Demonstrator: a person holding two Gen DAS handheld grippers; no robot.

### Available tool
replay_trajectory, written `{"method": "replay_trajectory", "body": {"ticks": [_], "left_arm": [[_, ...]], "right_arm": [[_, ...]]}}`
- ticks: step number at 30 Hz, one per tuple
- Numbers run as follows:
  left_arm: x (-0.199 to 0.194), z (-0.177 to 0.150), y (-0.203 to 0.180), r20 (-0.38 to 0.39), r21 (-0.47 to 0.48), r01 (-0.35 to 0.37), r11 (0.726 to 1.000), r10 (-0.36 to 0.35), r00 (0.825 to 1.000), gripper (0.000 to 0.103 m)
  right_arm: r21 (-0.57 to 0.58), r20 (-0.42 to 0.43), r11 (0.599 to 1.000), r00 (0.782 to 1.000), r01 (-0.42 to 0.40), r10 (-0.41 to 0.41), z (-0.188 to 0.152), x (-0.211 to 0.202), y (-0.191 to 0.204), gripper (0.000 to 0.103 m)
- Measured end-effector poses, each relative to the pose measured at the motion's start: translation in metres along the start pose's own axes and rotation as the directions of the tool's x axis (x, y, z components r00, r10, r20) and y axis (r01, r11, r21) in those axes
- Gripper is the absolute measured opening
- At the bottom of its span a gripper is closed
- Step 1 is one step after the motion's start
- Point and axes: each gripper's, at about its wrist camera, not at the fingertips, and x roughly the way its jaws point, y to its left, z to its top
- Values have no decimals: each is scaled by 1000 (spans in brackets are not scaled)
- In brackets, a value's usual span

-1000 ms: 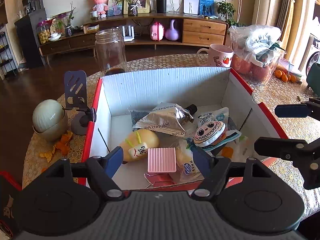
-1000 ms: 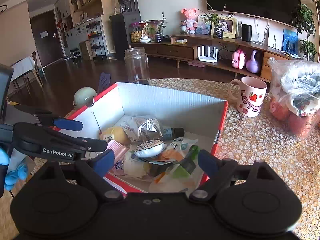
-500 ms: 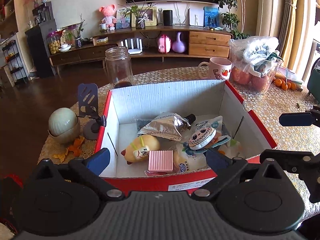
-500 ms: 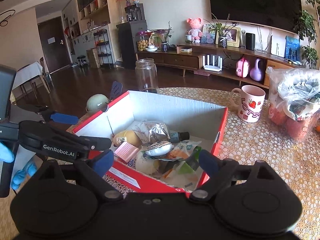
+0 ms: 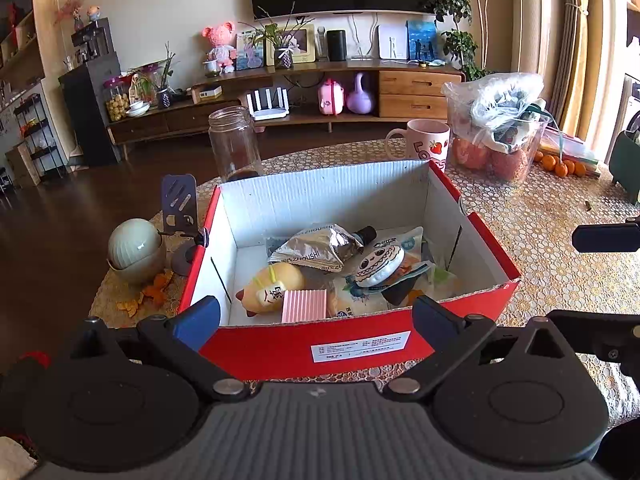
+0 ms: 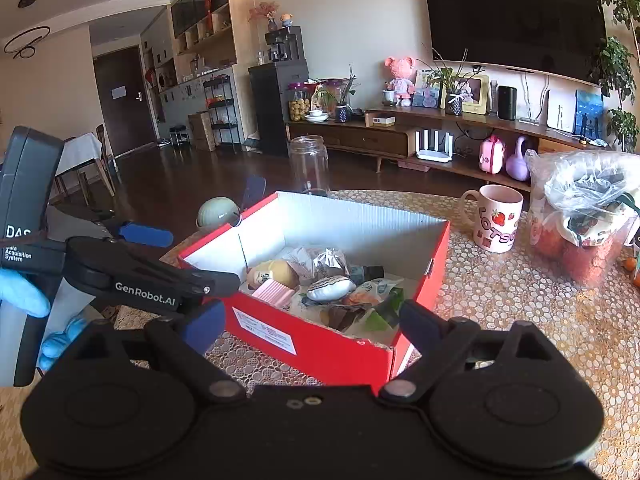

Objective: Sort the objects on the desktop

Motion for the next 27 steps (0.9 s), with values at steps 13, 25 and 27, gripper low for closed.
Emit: {"method": "replay_trajectory", "body": {"ticks": [13, 25, 27], "left_arm": [[-17, -19, -21, 1, 32, -45, 998, 45, 999, 103], [-20, -37, -32, -20, 44, -61, 997, 62, 998, 103], [-20, -40, -33, -24, 38, -55, 998, 56, 998, 103]], "right_arm": [[-6, 9, 1000, 1000, 7, -7, -19, -18, 0, 94], [16, -7, 999, 999, 46, -46, -39, -28, -3, 94], [26, -6, 998, 999, 52, -52, -41, -30, -4, 94]]}}
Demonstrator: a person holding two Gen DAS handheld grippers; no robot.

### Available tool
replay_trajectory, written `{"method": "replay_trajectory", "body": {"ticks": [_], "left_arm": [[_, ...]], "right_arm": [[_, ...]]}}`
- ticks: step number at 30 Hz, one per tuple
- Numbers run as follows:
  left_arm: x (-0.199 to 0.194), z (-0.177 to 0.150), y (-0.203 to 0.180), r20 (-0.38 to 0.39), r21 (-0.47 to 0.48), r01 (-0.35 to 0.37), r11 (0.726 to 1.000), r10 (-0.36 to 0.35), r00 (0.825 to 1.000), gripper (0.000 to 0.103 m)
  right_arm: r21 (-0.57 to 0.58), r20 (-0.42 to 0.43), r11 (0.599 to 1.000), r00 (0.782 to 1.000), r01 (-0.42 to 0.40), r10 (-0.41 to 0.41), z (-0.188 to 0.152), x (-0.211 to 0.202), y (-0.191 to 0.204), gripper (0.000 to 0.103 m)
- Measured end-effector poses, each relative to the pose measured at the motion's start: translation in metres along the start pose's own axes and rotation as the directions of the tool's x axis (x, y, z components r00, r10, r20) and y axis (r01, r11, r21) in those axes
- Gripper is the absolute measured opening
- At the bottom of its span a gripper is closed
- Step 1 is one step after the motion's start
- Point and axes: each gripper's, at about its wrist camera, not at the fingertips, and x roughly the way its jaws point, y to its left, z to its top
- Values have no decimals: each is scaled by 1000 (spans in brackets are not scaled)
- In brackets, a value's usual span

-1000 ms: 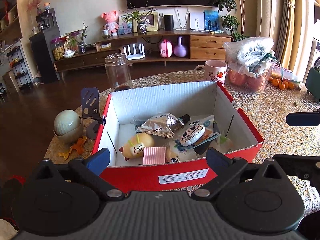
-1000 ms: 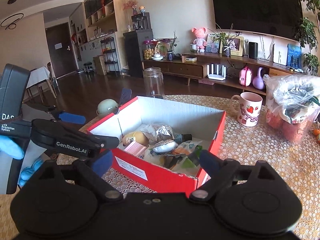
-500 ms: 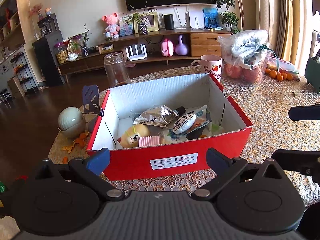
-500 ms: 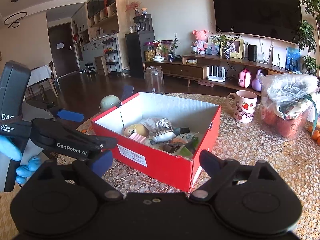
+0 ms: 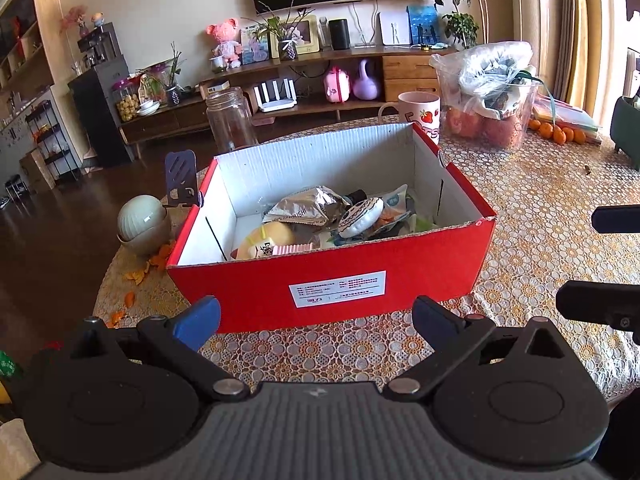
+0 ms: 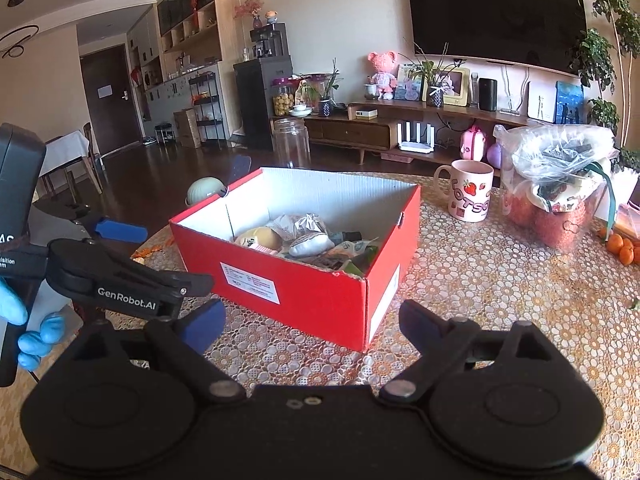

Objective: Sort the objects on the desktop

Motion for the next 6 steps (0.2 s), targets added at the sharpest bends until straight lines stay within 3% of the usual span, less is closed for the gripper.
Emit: {"method": "replay_trajectory", "body": {"ticks": [6], "left_arm": [[-3, -6, -2, -2, -18, -8, 1000, 8, 1000, 103]], "right_arm": [[9, 3, 1000, 1000, 14, -14, -5, -6, -3, 94]]}}
